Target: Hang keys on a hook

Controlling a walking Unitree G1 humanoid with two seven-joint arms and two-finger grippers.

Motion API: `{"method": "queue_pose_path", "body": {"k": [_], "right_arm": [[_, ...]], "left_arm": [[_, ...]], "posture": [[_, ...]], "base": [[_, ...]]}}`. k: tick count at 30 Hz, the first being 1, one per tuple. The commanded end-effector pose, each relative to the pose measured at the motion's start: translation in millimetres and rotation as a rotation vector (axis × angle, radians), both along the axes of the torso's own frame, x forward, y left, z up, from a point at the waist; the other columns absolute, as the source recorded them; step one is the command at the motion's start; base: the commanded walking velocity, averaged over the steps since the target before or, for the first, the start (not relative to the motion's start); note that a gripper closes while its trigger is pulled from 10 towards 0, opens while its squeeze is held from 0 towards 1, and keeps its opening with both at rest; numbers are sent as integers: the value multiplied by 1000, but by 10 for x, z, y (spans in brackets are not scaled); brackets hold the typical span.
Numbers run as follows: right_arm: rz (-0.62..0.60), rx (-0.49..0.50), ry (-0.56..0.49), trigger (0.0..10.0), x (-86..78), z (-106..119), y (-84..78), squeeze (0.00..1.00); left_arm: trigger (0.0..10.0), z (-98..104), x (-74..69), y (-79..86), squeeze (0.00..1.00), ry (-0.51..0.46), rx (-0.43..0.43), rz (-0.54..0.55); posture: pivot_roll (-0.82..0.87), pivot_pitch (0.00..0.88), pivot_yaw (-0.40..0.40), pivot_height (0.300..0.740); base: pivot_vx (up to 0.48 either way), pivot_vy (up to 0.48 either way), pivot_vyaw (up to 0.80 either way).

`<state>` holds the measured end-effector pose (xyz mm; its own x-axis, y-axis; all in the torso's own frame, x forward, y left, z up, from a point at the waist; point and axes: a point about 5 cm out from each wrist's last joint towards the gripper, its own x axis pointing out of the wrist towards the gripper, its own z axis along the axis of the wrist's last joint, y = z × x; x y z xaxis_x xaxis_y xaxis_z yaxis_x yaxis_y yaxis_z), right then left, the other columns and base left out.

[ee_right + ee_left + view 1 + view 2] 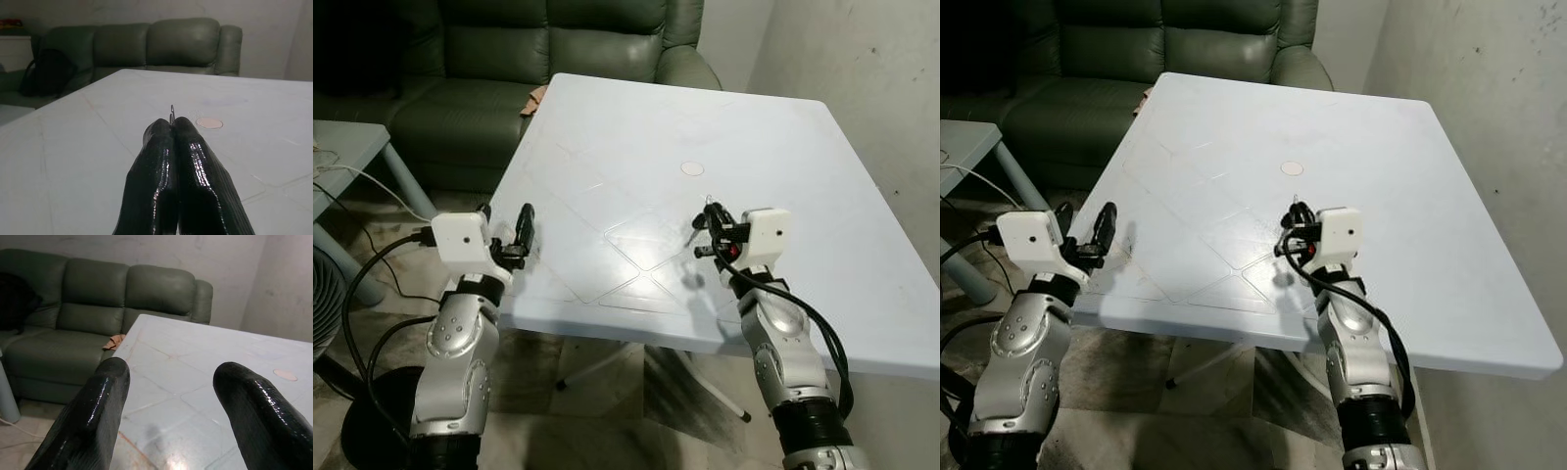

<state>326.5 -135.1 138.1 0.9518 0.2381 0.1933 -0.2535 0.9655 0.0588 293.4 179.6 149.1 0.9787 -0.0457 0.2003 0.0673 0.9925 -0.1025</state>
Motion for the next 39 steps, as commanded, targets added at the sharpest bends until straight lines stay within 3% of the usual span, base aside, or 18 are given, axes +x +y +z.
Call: {"method": "queue_pose_path", "body": {"k": [1, 10, 23, 30, 39], "right_arm": [[15, 8, 6, 10000, -44, -55, 3, 0], [-35, -62, 33, 10000, -4, -88, -27, 0], [-19, -70, 18, 10000, 27, -45, -26, 0], [-15, -88, 52, 10000, -87, -185, -23, 0], [-32, -83, 34, 10000, -28, -121, -22, 0]], "left_arm": [[10000, -47, -27, 86, 0, 6, 4, 27], [10000, -58, -5, 103, 0, 3, 17, 54], [10000, -90, 29, 135, 0, 15, -23, 104], [10000, -199, -12, 217, 0, 57, -9, 109], [10000, -172, 30, 249, 0, 42, -19, 116]], "posture": [[-72, 0, -14, 740], [-73, 2, -21, 740], [-80, 3, -25, 740], [-91, 0, -9, 740], [-100, 0, -8, 740]], "base": [[0, 0, 0], [0, 0, -67], [0, 0, -776], [0, 0, -788], [0, 0, -788]]}}
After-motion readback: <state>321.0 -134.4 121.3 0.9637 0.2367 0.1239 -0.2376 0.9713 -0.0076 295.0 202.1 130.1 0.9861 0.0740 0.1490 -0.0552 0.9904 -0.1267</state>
